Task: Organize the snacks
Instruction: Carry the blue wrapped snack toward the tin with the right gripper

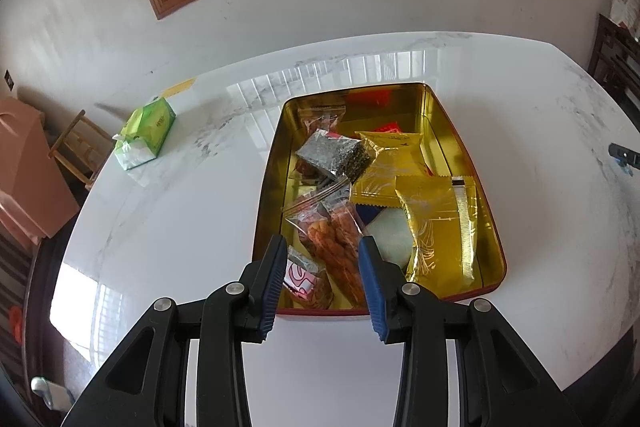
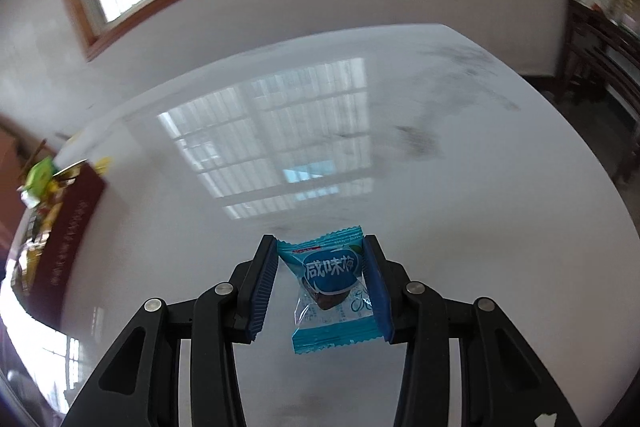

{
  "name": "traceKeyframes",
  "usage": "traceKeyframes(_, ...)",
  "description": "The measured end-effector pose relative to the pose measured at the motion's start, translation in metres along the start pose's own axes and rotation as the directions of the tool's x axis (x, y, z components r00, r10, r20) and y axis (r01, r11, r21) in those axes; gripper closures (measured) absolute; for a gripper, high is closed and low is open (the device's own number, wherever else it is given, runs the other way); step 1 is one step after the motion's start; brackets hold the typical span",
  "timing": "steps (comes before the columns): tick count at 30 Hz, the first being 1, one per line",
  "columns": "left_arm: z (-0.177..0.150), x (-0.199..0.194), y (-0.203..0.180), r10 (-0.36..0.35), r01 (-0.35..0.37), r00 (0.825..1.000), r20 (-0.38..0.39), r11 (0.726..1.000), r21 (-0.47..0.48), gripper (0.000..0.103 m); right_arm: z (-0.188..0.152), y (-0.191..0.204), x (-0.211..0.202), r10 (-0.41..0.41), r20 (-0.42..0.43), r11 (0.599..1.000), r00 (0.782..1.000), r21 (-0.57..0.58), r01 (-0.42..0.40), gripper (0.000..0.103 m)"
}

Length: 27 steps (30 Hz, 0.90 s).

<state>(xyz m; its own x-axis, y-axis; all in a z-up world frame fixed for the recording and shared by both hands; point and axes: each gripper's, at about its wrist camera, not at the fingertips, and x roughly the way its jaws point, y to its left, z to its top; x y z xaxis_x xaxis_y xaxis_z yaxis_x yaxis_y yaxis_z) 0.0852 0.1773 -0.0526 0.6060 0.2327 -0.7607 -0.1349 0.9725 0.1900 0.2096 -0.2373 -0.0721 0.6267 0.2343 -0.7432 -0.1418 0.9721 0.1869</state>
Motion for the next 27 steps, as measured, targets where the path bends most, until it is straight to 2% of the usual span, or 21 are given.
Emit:
traceKeyframes(8,-0.003,0.000,0.002,0.002,-0.002,1.000,0.001,1.000,-0.007,0.061,0.020,0.100,-0.020,0.170,0.021,0.976,0.985,-0.143,-0.165,0.064)
traceKeyframes(16,-0.008,-0.003,0.011,0.007,-0.007,1.000,0.007,1.000,-0.020,0.056,0.030,0.192,-0.032,0.305,0.004,0.919,0.952,-0.262,-0.294,0.064)
traceKeyframes(20,-0.011,-0.003,0.017,0.002,-0.001,1.000,0.008,0.999,-0.034,0.056,0.033,0.218,-0.031,0.346,-0.008,0.899,0.938,-0.283,-0.334,0.064)
traceKeyframes(27,-0.014,-0.004,0.026,-0.008,0.009,1.000,0.014,0.999,-0.052,0.055,0.035,0.247,-0.029,0.374,-0.024,0.880,0.927,-0.307,-0.363,0.065)
